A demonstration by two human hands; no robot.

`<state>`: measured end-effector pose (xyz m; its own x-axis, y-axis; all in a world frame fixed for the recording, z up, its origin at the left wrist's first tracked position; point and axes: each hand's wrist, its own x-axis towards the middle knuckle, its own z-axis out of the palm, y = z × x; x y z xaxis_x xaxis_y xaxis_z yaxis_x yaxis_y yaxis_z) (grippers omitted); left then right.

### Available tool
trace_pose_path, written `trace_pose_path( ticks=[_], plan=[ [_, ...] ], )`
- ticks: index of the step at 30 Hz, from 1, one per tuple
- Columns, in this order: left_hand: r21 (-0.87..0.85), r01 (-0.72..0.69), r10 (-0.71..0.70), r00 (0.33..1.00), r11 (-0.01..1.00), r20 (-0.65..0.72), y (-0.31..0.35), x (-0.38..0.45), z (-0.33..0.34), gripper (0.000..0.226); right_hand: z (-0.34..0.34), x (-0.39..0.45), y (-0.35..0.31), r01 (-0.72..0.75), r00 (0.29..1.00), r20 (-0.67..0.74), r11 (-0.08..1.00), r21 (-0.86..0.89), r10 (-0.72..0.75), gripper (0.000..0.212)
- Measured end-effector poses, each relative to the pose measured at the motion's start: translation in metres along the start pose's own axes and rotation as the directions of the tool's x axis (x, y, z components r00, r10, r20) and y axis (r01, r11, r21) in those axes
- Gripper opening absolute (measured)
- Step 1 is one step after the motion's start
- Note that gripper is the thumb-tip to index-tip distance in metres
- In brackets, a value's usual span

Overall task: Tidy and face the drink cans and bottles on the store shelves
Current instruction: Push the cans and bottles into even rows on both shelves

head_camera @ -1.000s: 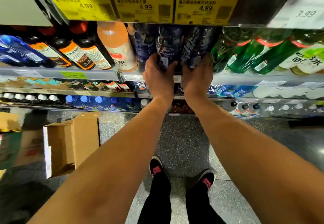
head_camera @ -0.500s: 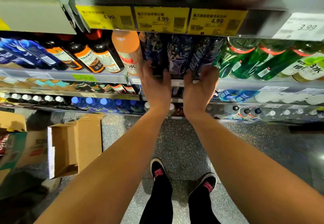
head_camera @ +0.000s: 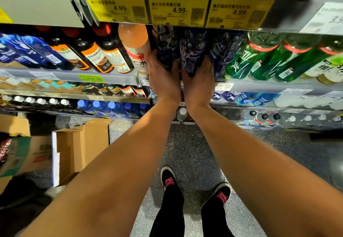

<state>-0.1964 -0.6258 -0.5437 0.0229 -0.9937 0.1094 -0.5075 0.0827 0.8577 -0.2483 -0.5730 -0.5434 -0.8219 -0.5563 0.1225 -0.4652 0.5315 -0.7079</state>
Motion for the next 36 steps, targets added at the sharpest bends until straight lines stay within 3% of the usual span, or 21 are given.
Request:
trace_pose_path(
  ticks=[8,16,36],
  plan=[
    [-0.086,0.036,-0.034,0.999,0.996,0.028,-0.005,0.012,-0.002,0.057,0.003,0.009,0.000,-0.067,0.998,-0.018,0.998,0.022,0.067,0.058],
    [-0.075,0.028,-0.029,1.000,0.997,-0.012,-0.008,0.014,-0.009,0.055,-0.002,0.008,0.005,0.002,1.000,0.005,0.998,-0.063,-0.002,0.069],
    [-0.080,-0.030,0.031,0.999,0.996,0.013,-0.016,-0.001,-0.016,0.062,-0.002,0.007,0.012,-0.007,1.000,-0.027,0.999,-0.034,0.006,0.063]
  ],
)
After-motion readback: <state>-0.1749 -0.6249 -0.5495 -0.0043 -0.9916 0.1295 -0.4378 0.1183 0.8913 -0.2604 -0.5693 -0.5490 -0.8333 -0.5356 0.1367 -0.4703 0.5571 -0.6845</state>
